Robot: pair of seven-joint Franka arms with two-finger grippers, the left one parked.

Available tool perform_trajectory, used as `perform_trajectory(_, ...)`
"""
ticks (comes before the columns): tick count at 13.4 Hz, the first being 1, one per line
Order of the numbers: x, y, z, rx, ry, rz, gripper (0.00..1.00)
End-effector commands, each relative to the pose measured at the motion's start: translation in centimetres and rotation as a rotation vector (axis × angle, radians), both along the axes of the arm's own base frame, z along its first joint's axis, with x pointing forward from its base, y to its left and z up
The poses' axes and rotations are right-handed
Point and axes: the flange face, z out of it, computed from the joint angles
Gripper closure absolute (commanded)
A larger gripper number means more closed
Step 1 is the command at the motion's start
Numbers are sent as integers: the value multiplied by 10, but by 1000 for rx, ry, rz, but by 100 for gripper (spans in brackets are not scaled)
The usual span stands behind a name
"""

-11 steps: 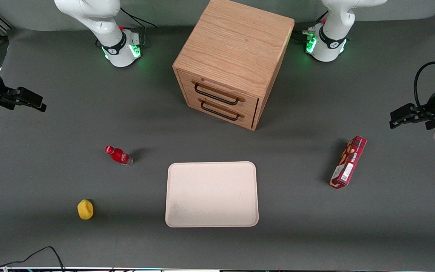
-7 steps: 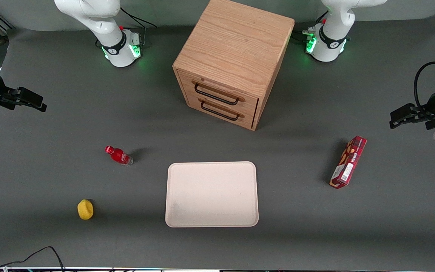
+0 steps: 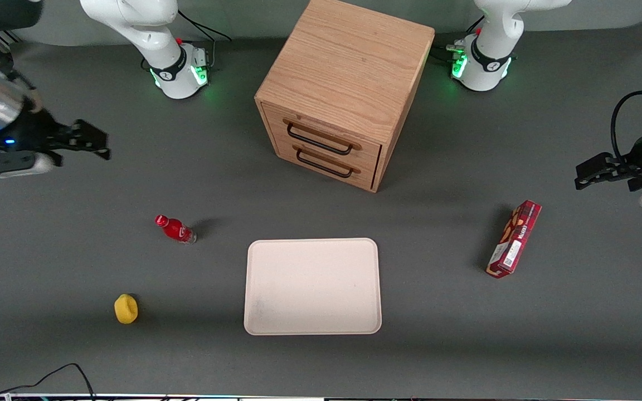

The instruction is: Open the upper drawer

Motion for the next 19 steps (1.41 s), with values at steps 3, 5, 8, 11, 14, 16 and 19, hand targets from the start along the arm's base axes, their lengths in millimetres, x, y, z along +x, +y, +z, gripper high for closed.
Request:
perform_trajectory(3,25,127,-16,159,26,272,0)
perform_trajectory(5,31,172,-39,195,13,359,0)
perform_trajectory(8,27,238,-82,244,-20,660,0)
perform_trajectory(11,10,272,-101,271,-10,837,0)
perform_trajectory(14,-2,305,-148,285,72,892,0)
perform_trajectory(16,-10,320,-167,280,97,907,0)
perform_trajectory(19,-26,332,-182,282,127,944,0)
